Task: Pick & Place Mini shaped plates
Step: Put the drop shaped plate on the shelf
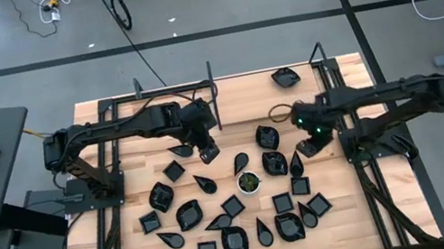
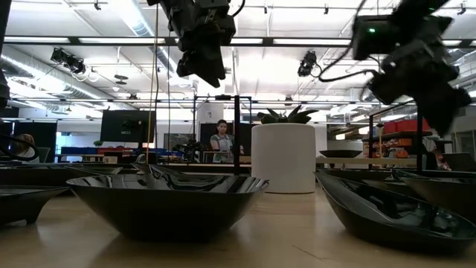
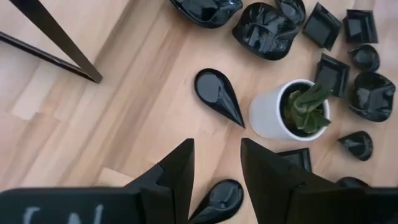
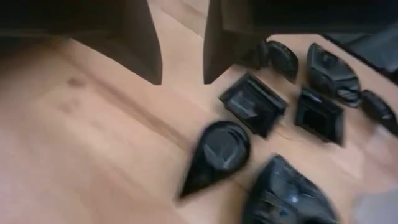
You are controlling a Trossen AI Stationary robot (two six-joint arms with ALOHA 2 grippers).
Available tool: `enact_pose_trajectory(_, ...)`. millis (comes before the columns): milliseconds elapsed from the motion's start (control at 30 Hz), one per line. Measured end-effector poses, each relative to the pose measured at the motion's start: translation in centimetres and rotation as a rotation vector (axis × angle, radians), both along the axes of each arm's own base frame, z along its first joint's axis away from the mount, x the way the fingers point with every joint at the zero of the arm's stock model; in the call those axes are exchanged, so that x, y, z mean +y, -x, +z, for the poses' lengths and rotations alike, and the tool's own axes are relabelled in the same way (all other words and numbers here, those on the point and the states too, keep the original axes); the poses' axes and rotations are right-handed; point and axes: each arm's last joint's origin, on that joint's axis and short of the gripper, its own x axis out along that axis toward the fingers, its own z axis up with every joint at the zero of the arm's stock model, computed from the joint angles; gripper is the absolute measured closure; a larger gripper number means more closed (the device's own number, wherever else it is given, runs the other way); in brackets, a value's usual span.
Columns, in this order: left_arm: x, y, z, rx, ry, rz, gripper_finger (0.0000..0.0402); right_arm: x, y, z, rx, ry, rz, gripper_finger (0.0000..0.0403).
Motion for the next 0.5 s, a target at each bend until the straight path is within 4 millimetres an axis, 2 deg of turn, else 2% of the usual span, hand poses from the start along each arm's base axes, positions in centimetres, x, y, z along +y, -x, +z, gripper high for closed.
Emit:
enact_pose_trajectory(133, 0.1, 0.0, 0.0, -0.002, -0.035, -0.011, 0.0266, 1.0, 0.5, -2.4, -0.041, 0.015, -0.081, 0.0238)
enact_pose_trajectory(233, 0.1, -0.1, 0.0, -0.006, -0.045, -0.010, 0.0266, 1.5, 0.4, -4.1, -0.075, 0.021, -0.129, 0.0229)
enact_pose_trajectory(367, 0.1, -0.1, 0.1, -0.010, -0.046, -0.010, 0.0266, 1.9, 0.2, -5.4, -0.105, 0.087, -0.186, 0.0238)
enact_pose_trajectory(500, 0.1, -0.1, 0.1, -0.012, -0.046, -0.010, 0.0266, 2.1, -0.4, -5.6, -0.194, 0.106, -0.185, 0.0256)
